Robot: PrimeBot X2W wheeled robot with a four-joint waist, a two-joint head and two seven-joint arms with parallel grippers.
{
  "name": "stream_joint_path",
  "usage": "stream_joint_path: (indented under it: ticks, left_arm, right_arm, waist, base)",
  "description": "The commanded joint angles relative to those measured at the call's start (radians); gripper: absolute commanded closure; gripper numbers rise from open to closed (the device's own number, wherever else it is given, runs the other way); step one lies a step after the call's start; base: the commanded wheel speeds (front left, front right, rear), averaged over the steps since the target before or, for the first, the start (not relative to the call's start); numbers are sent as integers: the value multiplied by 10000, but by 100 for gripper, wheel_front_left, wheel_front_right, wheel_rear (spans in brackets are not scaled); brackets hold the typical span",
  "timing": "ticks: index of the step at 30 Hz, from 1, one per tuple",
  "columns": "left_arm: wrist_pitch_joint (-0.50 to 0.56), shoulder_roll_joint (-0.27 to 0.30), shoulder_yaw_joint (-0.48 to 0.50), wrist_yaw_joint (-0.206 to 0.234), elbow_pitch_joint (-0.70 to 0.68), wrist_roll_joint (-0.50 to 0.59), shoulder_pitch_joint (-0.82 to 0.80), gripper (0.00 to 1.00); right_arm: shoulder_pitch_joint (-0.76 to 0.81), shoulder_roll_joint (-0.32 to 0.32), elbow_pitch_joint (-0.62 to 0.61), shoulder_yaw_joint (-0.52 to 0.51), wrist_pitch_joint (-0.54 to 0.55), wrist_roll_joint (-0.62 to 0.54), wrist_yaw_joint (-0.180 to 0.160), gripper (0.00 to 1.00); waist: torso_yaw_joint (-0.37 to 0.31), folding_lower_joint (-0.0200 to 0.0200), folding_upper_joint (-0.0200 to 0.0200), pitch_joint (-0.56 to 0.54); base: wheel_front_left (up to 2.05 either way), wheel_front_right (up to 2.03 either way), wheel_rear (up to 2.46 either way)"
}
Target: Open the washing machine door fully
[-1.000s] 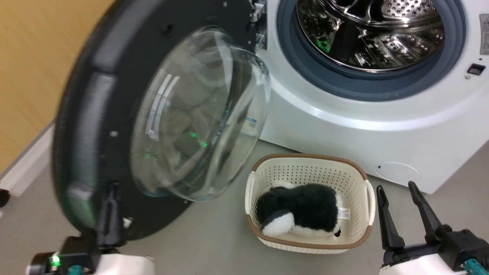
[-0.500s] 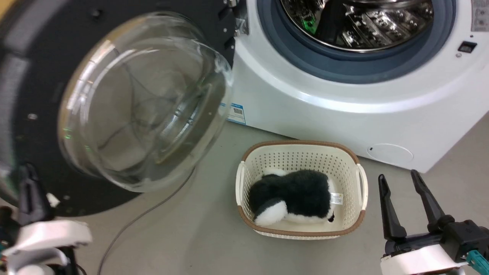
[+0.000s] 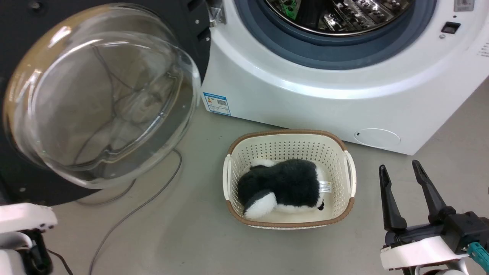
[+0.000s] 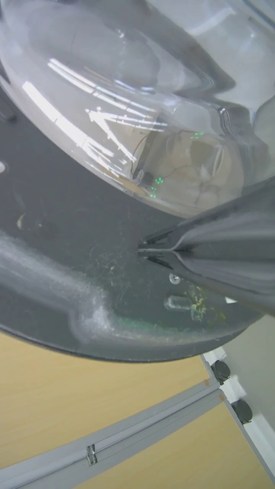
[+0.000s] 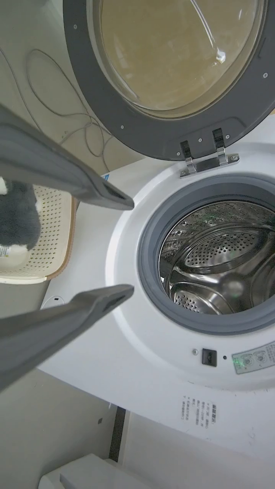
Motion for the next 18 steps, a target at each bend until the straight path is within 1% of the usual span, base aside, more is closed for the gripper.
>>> stream_joint_path:
  ticks: [1,5,6,9,11,13,18]
  left_arm:
    - [-42,146,196,-98,231,33,-279,100]
    - [-42,326,551,-353,706,175,-586,100]
    - [-42,326,551,-353,706,175,-586,100]
    - [-42,353,701,-543,918,326,-722,100]
    - [-42,251,776,-704,920,515,-726,100]
    - [-42,193,817,-751,873,559,-692,100]
    - [-42,-116,879,-1029,395,856,-290,100]
  right_arm:
    - [-146,30,-11,-4,-38,-109,52,0]
    - [-184,30,13,-7,-38,-128,52,0]
    - [-184,30,13,-7,-38,-128,52,0]
    - [-196,30,31,-6,-38,-133,52,0]
    - [-166,30,52,-30,-38,-99,52,0]
    - [-147,30,66,-30,-38,-76,52,0]
    - [48,30,96,-80,-38,77,52,0]
  waist:
    - [-64,-1,0,32]
    - [-155,-1,0,51]
    - [-155,-1,0,51]
    - [-193,-1,0,29]
    - [-208,-1,0,-64]
    - [-221,-1,0,-118]
    - [-228,-1,0,-534]
  base:
    - [0,0,0]
    - [0,0,0]
    - [0,0,0]
    - [0,0,0]
    - [0,0,0]
    - [0,0,0]
    - [0,0,0]
